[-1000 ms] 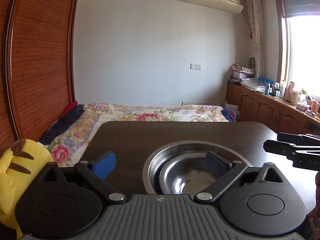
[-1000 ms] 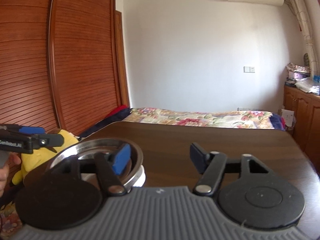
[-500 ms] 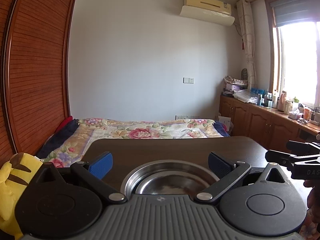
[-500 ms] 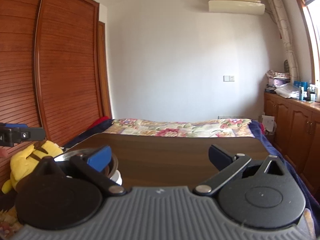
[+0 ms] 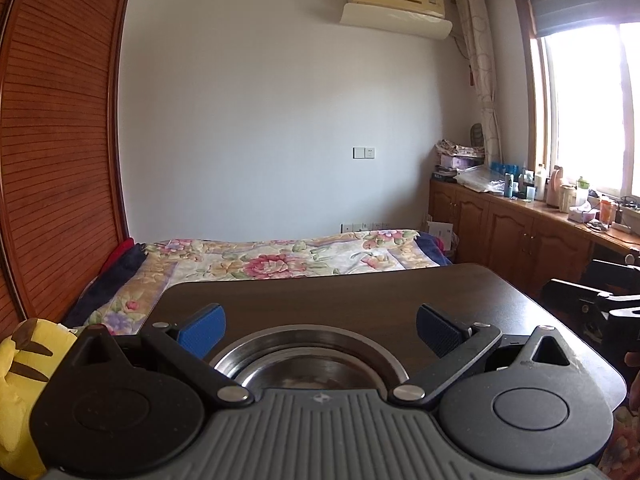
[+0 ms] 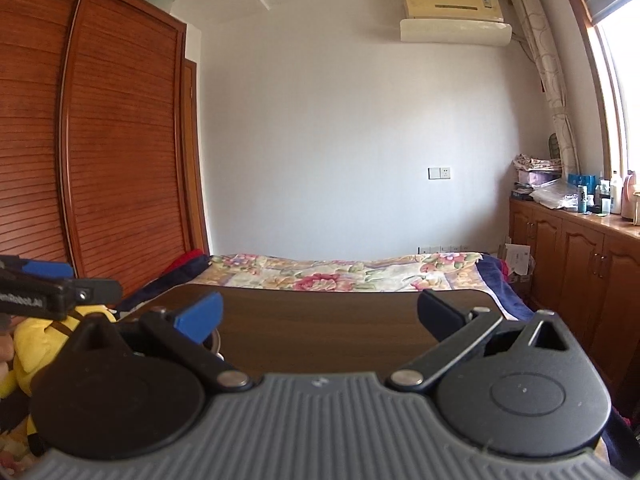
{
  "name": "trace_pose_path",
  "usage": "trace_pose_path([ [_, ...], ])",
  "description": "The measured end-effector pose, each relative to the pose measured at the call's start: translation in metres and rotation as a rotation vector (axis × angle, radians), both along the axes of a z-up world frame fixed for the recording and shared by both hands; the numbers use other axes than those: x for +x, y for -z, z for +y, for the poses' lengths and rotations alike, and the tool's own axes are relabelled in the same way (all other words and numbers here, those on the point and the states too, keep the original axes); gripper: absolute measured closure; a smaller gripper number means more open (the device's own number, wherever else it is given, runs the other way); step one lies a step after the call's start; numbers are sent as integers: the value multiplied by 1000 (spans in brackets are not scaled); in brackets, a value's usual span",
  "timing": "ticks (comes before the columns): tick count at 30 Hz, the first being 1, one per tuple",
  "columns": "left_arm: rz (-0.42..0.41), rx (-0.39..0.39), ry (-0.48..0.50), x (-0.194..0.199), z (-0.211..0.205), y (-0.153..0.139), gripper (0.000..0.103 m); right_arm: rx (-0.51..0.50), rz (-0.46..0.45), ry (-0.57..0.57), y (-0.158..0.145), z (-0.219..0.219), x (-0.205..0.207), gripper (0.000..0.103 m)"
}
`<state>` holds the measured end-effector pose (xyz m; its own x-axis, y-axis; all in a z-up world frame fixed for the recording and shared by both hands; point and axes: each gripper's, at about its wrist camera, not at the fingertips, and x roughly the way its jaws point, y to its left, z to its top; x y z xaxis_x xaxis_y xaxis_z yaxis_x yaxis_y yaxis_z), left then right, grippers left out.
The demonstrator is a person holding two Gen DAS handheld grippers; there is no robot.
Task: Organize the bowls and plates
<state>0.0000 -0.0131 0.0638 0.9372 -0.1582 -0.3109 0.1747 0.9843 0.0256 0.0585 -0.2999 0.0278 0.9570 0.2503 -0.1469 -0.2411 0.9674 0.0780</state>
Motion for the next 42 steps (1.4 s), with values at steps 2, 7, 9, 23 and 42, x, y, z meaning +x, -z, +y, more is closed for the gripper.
trace_pose_path([
  [2,1,4,-1,0,-3,2,0,6,-3,8,1,-1,-3,0],
  [7,16,14,-4,-2,-5,9,0,-4,1,39,5,1,-6,0],
  [9,18,17,-7,-4,-6,12,0,-2,9,48,6,1,-5,0],
  [23,18,42,-54,-13,0,27,0,-39,31,89,18,8,-7,0],
  [42,58,47,-108,-11,10,53,0,-57,52,131,36,12,-9,0],
])
